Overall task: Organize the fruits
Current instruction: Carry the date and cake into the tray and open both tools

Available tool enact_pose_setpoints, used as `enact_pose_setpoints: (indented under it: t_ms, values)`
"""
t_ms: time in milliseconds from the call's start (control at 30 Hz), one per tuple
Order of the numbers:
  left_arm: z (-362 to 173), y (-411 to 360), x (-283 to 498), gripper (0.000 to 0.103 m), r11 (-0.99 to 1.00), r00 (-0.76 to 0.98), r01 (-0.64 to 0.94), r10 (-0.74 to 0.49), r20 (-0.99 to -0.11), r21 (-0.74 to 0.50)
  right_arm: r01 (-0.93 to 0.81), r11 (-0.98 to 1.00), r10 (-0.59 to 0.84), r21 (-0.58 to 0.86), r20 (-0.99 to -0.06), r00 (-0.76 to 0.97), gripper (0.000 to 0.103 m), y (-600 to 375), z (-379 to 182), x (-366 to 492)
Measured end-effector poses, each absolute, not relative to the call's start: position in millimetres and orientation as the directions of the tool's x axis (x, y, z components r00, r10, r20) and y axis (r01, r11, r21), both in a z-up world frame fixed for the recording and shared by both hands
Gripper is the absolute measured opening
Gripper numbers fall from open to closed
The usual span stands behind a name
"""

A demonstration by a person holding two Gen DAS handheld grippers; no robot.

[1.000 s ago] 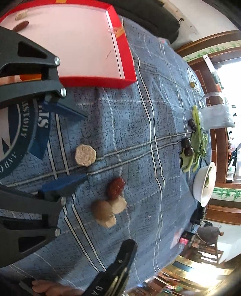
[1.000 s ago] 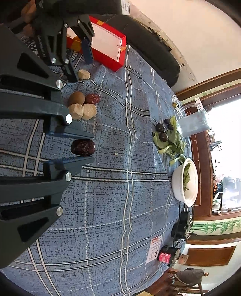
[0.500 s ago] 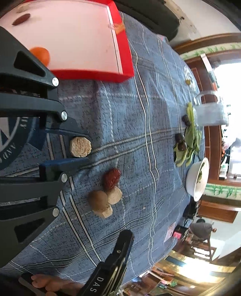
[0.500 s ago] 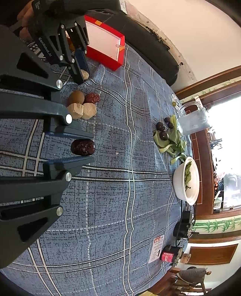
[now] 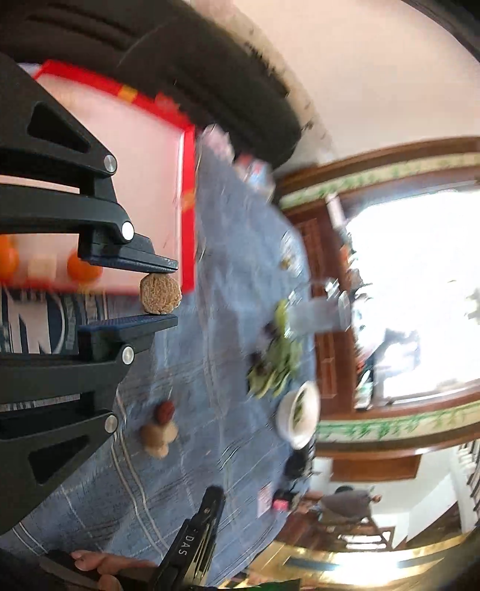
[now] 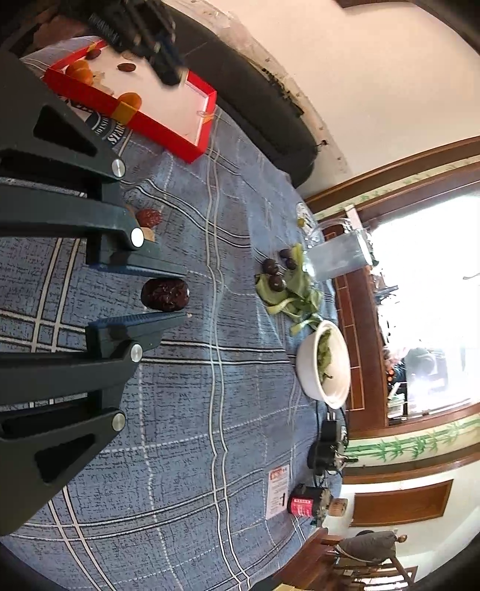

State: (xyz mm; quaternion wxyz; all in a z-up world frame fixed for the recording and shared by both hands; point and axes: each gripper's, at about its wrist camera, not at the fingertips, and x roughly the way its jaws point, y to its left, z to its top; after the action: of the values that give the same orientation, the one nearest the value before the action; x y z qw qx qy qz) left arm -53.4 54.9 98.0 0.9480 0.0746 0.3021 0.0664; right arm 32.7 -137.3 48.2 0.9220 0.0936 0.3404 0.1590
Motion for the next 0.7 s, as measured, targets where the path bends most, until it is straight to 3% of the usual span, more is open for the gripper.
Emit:
enact_pose_setpoints:
  t_ms: [300, 433, 700]
  values:
    - [113, 106, -83, 0.021, 0.959, 0.833, -0.199, 0.275, -0.480, 0.203, -0.143, 0.972, 0.230, 0.188, -0.619, 0.751, 0.020, -138, 36, 36]
    - [112, 130, -91, 0.021, 0.949, 0.828, -0.243, 0.310, -0.467, 0.200, -0.156, 0.969, 0.240, 0.189, -0.609, 0.756, 0.020, -124, 48, 26]
    - [102, 164, -98, 0.021, 0.943, 0.806, -0.290, 0.332, -0.490, 0.163, -0.374, 0.903, 0.426, 0.213, -0.560, 0.711, 0.020, -31, 79, -15]
